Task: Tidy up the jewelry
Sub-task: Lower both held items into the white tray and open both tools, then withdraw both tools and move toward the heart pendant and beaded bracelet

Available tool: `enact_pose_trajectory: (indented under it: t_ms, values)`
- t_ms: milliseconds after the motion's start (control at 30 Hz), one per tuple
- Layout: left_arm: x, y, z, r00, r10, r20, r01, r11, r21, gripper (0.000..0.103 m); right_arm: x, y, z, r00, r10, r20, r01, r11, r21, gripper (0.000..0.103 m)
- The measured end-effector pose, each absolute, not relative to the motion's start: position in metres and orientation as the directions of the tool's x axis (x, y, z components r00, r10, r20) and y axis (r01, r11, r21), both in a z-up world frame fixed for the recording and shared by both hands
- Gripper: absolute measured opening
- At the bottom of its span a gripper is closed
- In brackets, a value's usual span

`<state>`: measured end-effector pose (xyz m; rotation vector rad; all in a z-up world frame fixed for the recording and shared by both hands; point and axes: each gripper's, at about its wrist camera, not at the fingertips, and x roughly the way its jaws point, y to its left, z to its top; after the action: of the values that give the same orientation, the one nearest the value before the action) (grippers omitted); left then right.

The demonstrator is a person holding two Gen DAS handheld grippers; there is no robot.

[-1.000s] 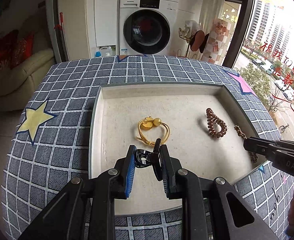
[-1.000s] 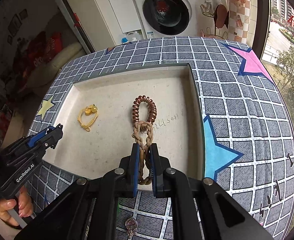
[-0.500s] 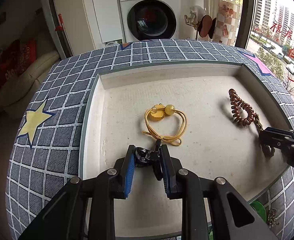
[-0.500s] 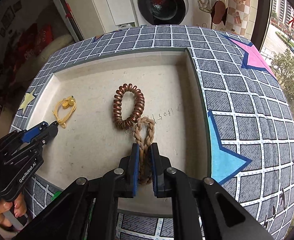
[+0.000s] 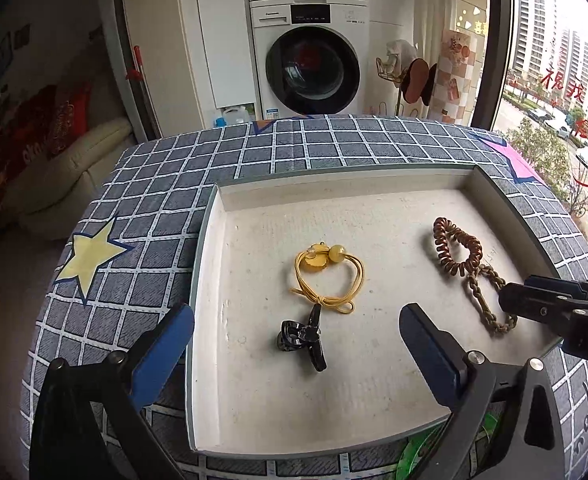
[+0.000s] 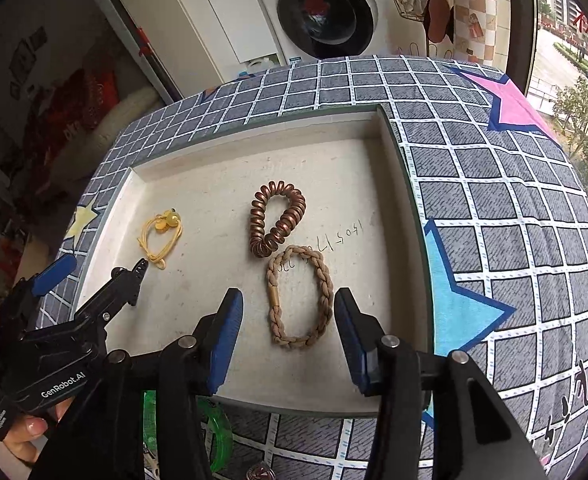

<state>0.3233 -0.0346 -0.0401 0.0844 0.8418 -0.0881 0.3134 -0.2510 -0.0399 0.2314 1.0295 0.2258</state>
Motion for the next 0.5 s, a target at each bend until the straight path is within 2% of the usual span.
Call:
enact_pose_trajectory:
  t_ms: [167,267,433,467,500]
  values:
    - [0.304,-0.031,-0.023,0.702,-0.041,-0.711,0.108,0.993,0.049,0.103,0.303,-0.263,-0.022,0.54,0.34,-0.77,-0.049,0.926,0.375,0.066]
    - [0.286,-0.027,-0.017,0.712,-0.05,-0.7,0.111,0.993,0.043,0.103,0.291,-0.268,-0.012,0.568,0.353,-0.744,-0.042,0.915,0.402,0.08]
    - [0.256,-0.017,-0.014,0.706,-0.056,-0.706,0.099,0.995,0.02,0.103,0.27,-0.271,-0.005,0.58,0.373,-0.724,-0.031,0.898,0.438,0.083]
    - [0.25,-0.016,-0.015,0.704,-0.058,-0.708,0.096,0.995,0.013,0.103,0.266,-0.271,-0.004,0.581,0.378,-0.721,-0.029,0.895,0.446,0.086]
    - [0.245,-0.014,-0.015,0.701,-0.058,-0.711,0.092,0.996,0.008,0.103,0.262,-0.271,-0.004,0.582,0.384,-0.717,-0.029,0.891,0.454,0.095]
